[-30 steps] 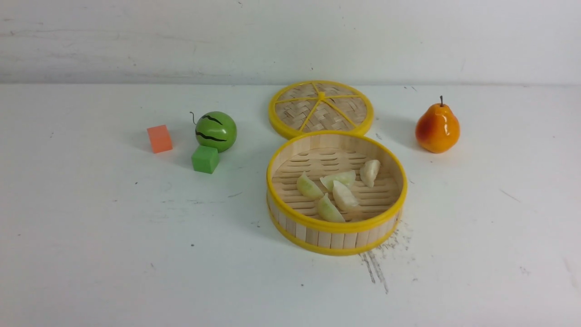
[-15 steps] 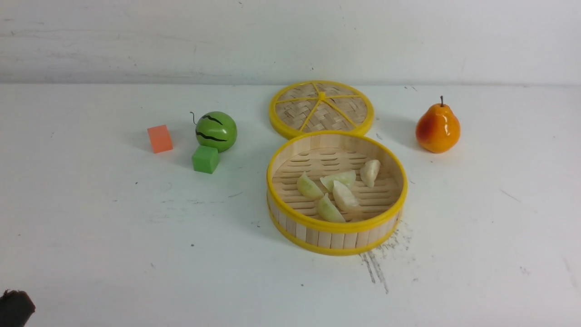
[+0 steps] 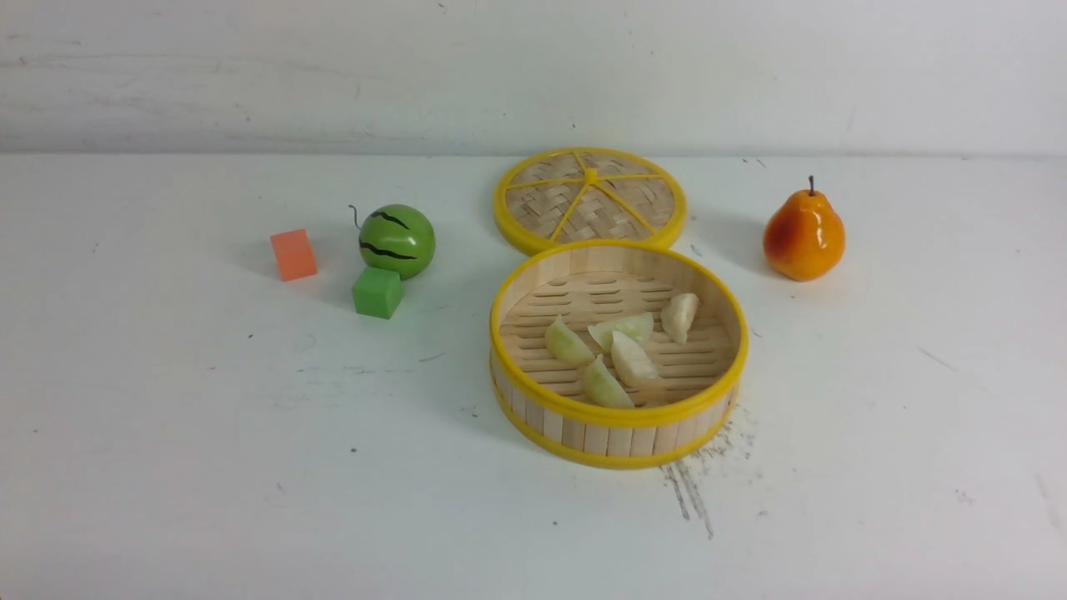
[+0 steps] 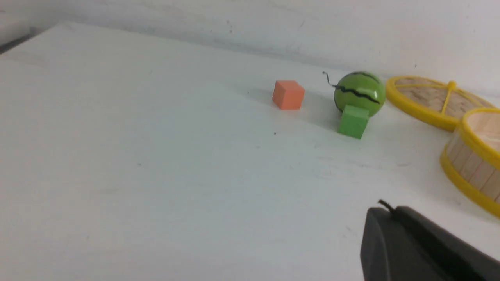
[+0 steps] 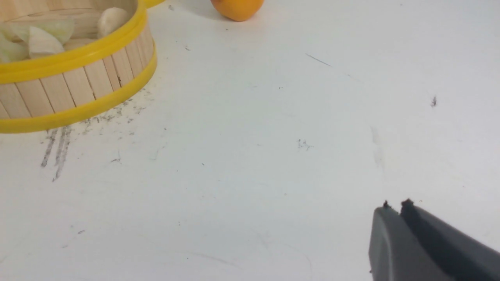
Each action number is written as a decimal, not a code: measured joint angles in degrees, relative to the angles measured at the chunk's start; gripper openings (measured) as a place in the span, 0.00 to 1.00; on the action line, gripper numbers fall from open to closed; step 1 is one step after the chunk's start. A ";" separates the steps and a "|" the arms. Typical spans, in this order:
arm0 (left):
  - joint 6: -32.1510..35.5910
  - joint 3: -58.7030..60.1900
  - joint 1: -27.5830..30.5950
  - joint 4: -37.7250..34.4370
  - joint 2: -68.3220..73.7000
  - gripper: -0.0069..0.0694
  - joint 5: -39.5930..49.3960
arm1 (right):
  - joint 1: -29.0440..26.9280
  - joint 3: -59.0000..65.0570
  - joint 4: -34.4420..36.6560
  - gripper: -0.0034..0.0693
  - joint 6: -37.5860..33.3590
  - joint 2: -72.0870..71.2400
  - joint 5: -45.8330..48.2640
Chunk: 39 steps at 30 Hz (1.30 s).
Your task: Put the dumplings into the steamer on the white table.
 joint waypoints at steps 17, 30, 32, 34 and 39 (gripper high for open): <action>-0.28 0.00 0.94 0.51 0.00 0.07 10.03 | -0.04 0.00 0.00 0.12 -0.13 0.00 0.00; -0.28 0.07 3.59 0.27 0.00 0.07 10.16 | -0.04 0.00 0.00 0.15 -0.13 0.00 0.00; -0.28 0.07 3.59 0.27 0.00 0.07 10.16 | -0.04 0.00 0.00 0.15 -0.13 0.00 0.00; -0.28 0.07 3.59 0.22 0.00 0.07 10.16 | -0.04 0.00 0.00 0.15 -0.13 0.00 0.00; -0.28 0.07 3.59 0.15 0.00 0.07 10.16 | -0.04 0.00 0.00 0.16 -0.13 0.00 0.00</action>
